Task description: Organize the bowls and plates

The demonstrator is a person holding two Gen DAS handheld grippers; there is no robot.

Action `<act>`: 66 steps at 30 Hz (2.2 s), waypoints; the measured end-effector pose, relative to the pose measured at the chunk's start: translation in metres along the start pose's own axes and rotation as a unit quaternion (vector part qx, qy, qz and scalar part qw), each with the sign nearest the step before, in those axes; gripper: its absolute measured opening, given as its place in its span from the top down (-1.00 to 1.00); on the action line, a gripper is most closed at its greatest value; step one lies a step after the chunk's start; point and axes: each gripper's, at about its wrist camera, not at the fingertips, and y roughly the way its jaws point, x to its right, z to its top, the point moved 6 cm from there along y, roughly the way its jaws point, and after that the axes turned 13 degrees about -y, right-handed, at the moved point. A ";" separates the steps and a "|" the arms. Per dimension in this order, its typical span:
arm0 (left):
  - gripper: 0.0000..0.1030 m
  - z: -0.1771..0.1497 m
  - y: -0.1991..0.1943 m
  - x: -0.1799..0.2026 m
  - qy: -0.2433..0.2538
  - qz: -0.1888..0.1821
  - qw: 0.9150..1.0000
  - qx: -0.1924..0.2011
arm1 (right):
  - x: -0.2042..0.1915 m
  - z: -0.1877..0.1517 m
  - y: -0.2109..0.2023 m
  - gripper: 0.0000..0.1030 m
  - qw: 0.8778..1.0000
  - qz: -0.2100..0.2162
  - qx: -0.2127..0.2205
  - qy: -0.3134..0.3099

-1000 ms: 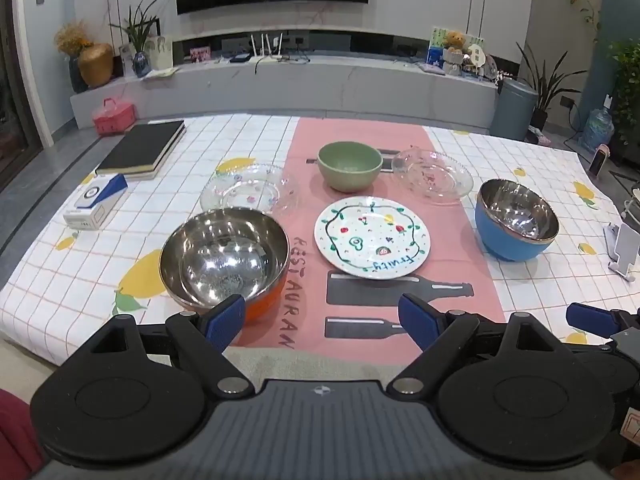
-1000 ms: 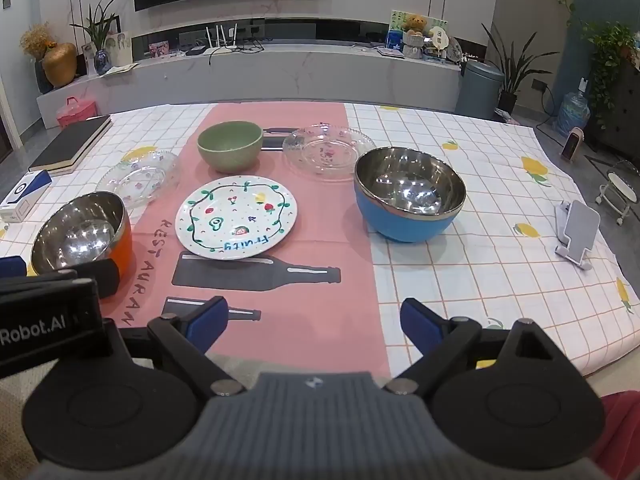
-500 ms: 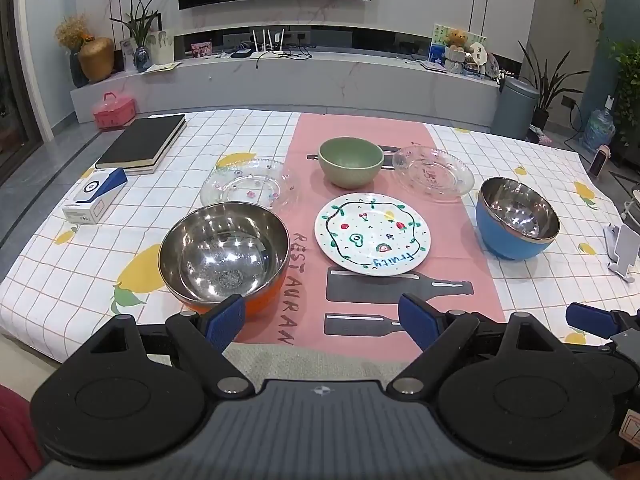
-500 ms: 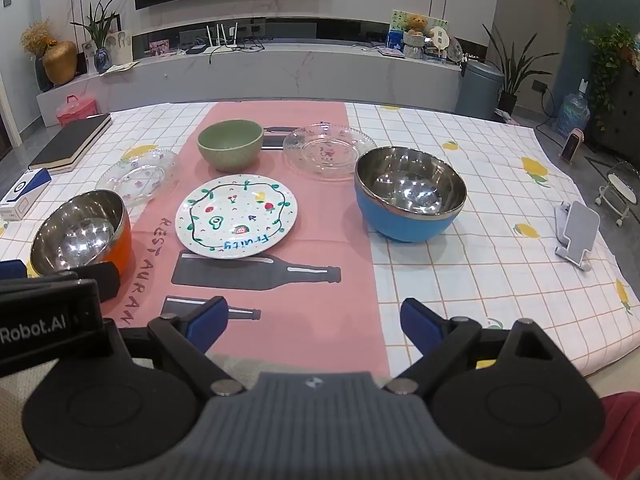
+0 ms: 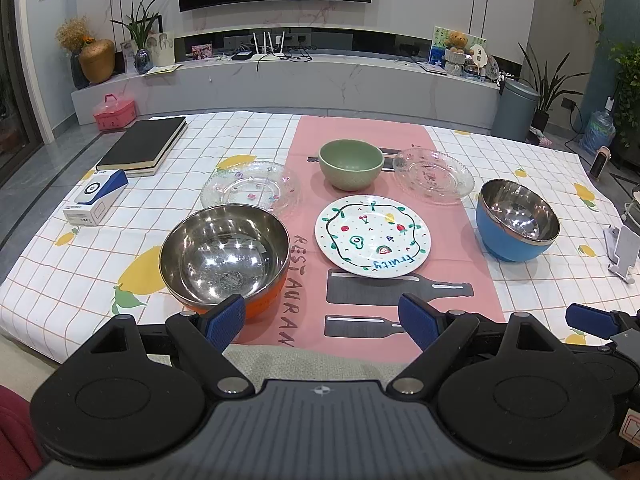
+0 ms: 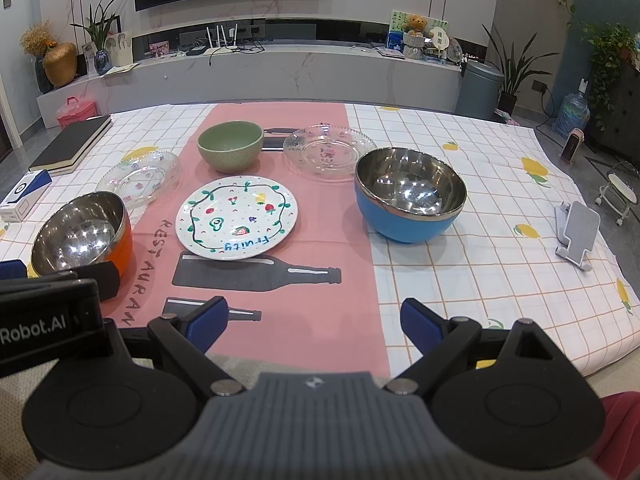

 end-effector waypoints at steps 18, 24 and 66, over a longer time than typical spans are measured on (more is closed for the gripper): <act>-0.96 0.000 0.000 -0.001 0.000 -0.001 1.000 0.002 | 0.000 0.000 0.000 -0.77 1.000 0.001 -0.001 0.001; -0.96 -0.001 0.000 -0.001 0.000 -0.001 1.000 0.002 | 0.000 -0.001 0.001 -0.77 1.000 0.001 -0.001 0.001; -0.96 0.004 0.003 -0.015 -0.013 0.009 1.000 -0.014 | -0.012 0.012 -0.011 -0.76 0.999 -0.017 0.015 -0.031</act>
